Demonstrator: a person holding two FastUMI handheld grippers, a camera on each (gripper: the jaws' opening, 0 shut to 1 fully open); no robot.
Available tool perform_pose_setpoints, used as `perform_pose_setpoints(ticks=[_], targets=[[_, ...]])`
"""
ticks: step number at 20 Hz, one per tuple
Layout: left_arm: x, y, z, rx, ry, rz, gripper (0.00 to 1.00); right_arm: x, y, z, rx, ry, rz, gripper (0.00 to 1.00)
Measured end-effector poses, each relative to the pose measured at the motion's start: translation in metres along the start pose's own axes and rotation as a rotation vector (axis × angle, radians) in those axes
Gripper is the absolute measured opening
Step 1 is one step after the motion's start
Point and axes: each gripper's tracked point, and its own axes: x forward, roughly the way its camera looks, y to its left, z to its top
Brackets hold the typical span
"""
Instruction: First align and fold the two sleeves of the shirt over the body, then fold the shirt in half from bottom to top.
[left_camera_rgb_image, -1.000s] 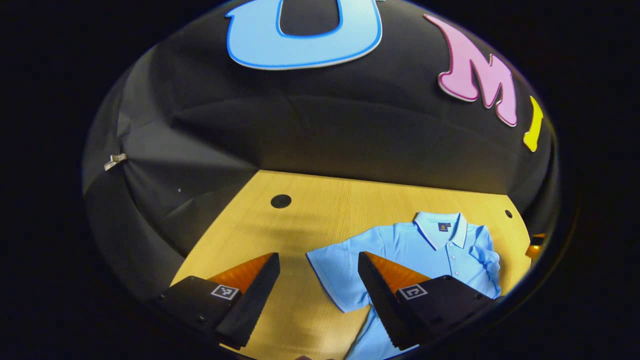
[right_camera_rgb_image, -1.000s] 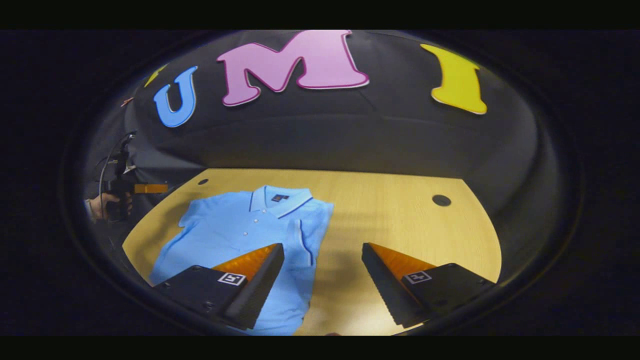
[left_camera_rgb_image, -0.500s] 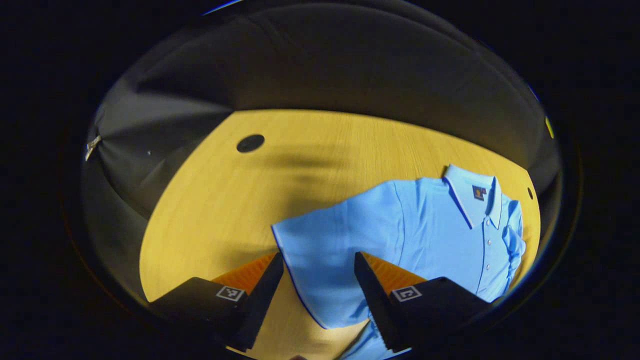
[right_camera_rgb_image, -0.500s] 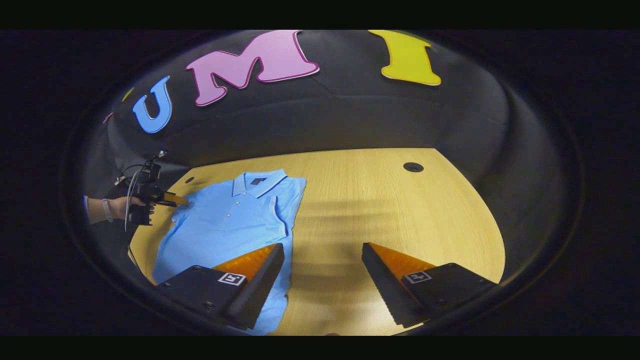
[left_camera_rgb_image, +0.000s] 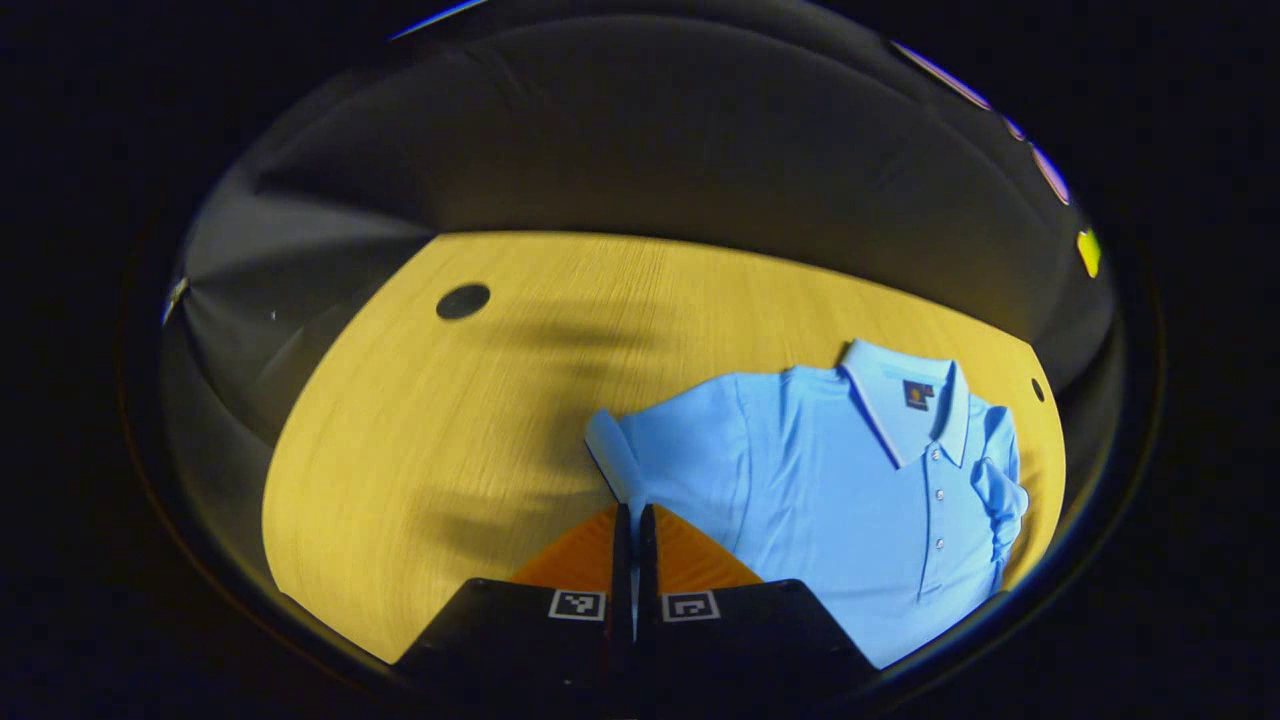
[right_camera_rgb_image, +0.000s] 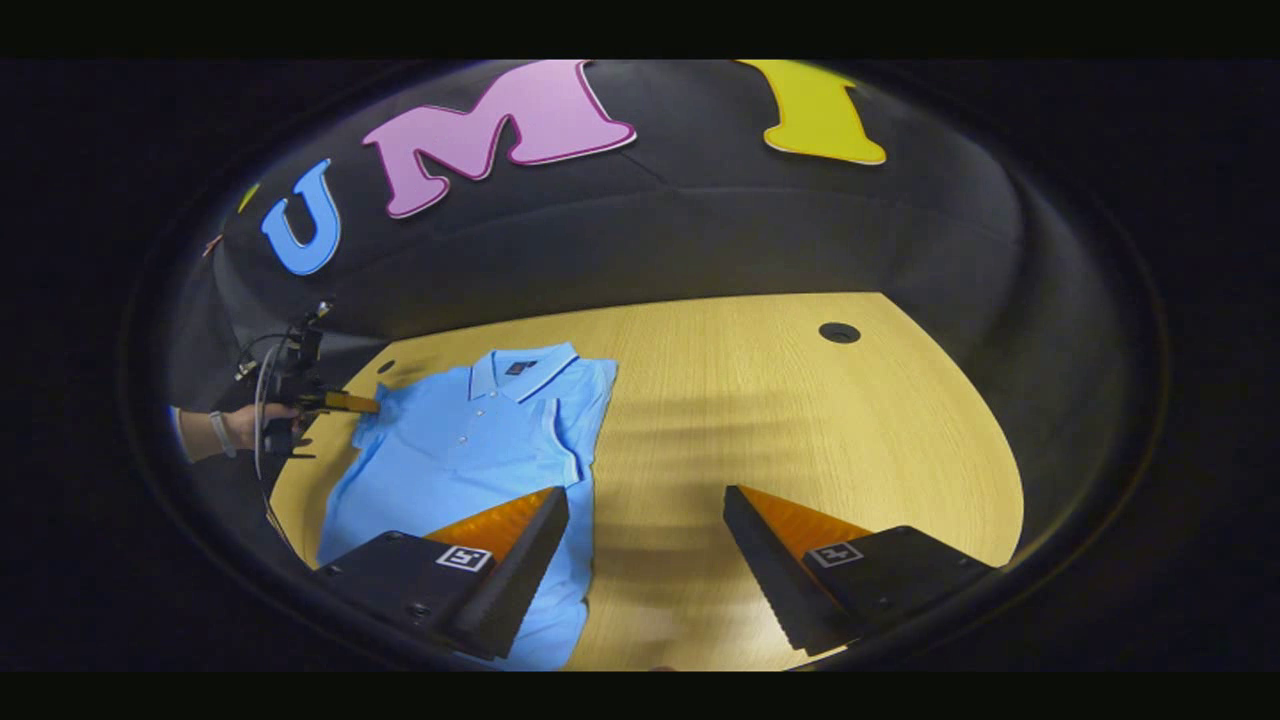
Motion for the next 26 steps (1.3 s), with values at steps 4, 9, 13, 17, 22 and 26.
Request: perform_pose_setpoints(ticks=[4, 9, 13, 17, 22, 26], targets=[[-0.042, -0.048, 0.041, 0.118, -0.125, -0.146, 0.06, -0.005, 0.003, 0.001, -0.019, 0.0, 0.007, 0.98], [-0.052, -0.125, 0.01, 0.135, -0.031, -0.398, 0.06, -0.015, 0.013, 0.004, -0.013, -0.019, 0.015, 0.98], [-0.025, -0.123, -0.033, 0.186, 0.111, -0.324, 0.16, -0.023, 0.016, -0.003, -0.023, -0.004, 0.008, 0.98], [-0.042, -0.122, -0.032, 0.104, 0.107, -0.329, 0.84, -0.029, 0.023, -0.011, -0.019, -0.001, 0.016, 0.98], [-0.118, -0.08, -0.034, 0.13, 0.026, -0.329, 0.94, -0.045, 0.041, -0.014, -0.016, -0.012, 0.038, 0.98], [-0.183, -0.047, -0.101, 0.026, 0.082, -0.38, 0.97, -0.065, 0.059, -0.025, 0.02, -0.005, 0.057, 0.98]])
